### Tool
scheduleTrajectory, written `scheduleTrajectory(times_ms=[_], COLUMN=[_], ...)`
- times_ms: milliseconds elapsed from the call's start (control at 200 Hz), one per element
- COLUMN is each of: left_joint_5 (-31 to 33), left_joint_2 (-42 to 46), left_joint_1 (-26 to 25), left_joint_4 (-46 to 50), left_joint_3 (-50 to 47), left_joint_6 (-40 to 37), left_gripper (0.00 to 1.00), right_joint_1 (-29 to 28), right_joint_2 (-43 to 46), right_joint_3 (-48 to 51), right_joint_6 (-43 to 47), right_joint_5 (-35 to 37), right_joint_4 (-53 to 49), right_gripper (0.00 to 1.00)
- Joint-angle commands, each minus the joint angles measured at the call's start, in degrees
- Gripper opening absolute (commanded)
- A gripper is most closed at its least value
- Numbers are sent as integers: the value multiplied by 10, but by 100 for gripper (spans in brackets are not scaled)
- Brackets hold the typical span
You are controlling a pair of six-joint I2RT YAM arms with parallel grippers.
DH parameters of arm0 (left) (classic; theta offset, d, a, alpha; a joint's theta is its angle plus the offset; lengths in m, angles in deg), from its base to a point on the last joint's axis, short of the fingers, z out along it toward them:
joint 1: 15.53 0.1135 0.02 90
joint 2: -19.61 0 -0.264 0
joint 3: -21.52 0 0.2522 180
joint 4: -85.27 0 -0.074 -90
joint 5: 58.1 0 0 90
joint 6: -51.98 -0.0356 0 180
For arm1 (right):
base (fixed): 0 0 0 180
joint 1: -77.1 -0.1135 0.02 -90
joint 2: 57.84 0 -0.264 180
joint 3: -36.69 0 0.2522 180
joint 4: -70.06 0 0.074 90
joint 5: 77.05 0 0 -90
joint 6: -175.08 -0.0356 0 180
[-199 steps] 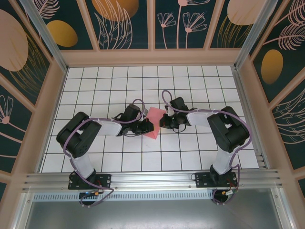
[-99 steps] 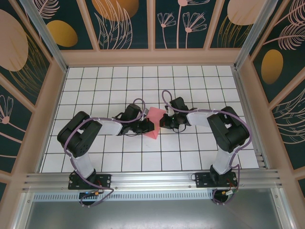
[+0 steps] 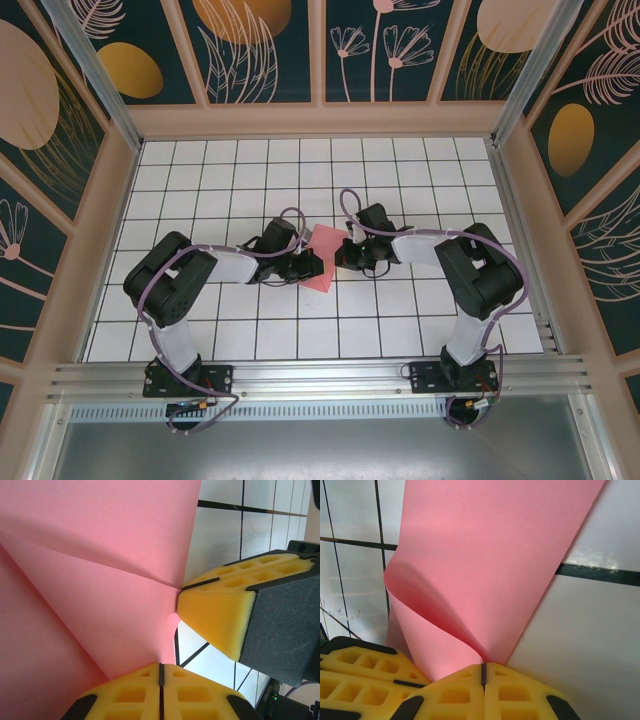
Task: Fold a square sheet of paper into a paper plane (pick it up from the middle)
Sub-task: Fold the triangle a second time at the center of the table.
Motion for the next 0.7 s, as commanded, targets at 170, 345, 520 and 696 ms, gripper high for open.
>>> scheduleTrajectory(times_ms=[170,345,520,696], left_joint_5=[10,16,25,32], left_joint_2=[-11,-12,-9,-6], left_joint_1=[-4,-3,-3,-4], left_joint_4=[11,17,24,31], left_joint_3=[11,8,5,4], left_joint_6=[3,5,7,9], left_gripper=[10,10,10,10], right_joint_1=[2,3,2,2], right_joint_2=[-11,-13,-14,-16], right_joint_3=[-6,-7,-13,-20], right_joint_6=[13,13,16,20], right_joint_5=[12,12,8,5], right_joint_4=[-16,-16,-14,-13], right_gripper=[0,0,0,0])
